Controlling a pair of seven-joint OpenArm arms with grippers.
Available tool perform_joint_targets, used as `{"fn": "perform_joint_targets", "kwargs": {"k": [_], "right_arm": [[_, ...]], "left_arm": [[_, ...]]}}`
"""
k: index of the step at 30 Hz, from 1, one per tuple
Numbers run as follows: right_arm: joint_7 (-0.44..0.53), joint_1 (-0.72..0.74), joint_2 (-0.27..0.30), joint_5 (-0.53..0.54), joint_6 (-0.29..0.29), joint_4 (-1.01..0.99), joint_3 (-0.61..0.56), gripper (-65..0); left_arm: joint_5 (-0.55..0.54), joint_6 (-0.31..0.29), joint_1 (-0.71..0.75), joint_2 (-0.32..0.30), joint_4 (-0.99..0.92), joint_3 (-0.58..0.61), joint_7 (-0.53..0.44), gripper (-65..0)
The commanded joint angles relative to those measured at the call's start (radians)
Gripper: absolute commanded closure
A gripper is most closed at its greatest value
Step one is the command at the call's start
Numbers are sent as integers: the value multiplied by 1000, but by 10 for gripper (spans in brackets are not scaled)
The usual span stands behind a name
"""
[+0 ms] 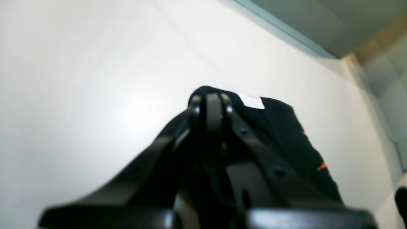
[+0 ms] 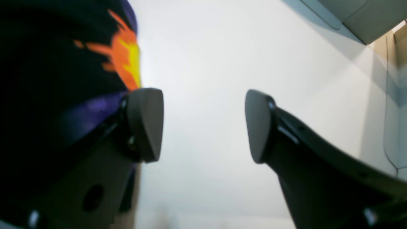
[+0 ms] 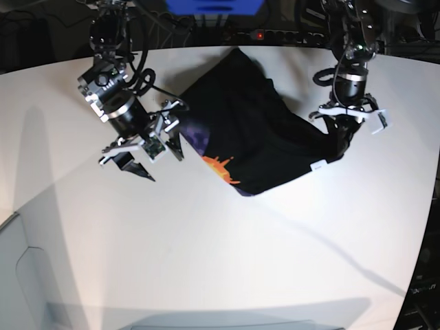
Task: Fold the T-shirt properly
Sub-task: 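Lift the grasped shirt edge with the left gripper and pull it away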
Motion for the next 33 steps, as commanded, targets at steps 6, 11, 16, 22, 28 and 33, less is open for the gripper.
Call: {"fn": "perform_joint_targets", "kwargs": {"k": [6, 11, 16, 22, 28, 33], "right_arm": [[25, -2, -1, 21, -3, 15, -2, -409], [30, -19, -1, 21, -3, 15, -2, -411], [30, -22, -1, 22, -3, 15, -30, -411], [30, -22, -27, 22, -3, 17, -30, -411], [30, -22, -36, 22, -3, 15, -30, -411], [27, -22, -34, 22, -3, 15, -30, -410]], "left_arm": [[-11, -12, -4, 0, -44, 4, -22, -2], [-13, -12, 39, 0, -47, 4, -22, -57], [-14, -12, 110, 2, -24, -3, -30, -331], [-40, -15, 225, 2, 31, 6, -30, -383], [-65, -15, 240, -43, 32, 146, -28, -329], [-65, -13, 199, -86, 28, 256, -25, -326]]}}
